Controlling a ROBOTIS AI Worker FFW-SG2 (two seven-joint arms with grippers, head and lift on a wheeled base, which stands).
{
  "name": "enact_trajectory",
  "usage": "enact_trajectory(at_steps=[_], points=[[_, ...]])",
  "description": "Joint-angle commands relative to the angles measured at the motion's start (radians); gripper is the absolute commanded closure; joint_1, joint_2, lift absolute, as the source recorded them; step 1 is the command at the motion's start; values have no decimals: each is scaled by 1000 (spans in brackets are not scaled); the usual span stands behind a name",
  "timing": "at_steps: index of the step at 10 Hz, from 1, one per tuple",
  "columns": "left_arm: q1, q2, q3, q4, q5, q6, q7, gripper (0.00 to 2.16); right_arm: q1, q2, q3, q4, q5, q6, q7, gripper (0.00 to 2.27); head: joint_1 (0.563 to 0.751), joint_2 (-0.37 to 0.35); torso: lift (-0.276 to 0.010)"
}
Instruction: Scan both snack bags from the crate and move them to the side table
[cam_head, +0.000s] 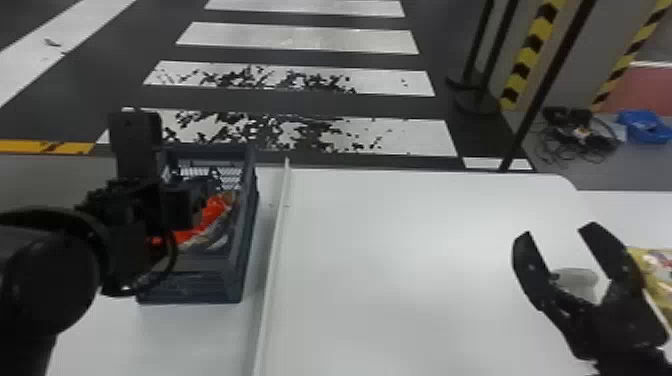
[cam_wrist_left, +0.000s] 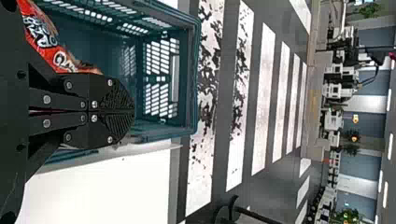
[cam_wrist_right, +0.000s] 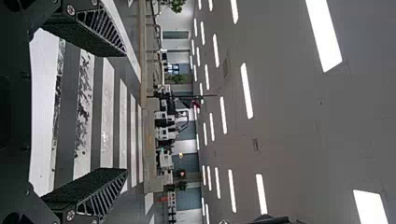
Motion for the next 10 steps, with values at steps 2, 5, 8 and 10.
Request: enact_trajectory(at_steps=[2, 5, 8, 10], points=[[-2, -5, -20, -29, -11, 6, -1, 2145, 6, 0, -5, 0, 0, -8, 0, 113, 695, -77, -95], [8, 3, -14, -46, -29, 13, 1, 1700, 9, 0, -9, -2, 0, -17, 0, 110, 695, -88, -95], [-30, 11, 35, 55, -28, 13, -25, 201, 9, 0, -8, 0, 0, -17, 0, 110, 695, -63, -95], [-101, 17, 31, 178, -57, 13, -45, 117, 9, 3, -8, 1, -2, -20, 3, 110, 695, -41, -95]])
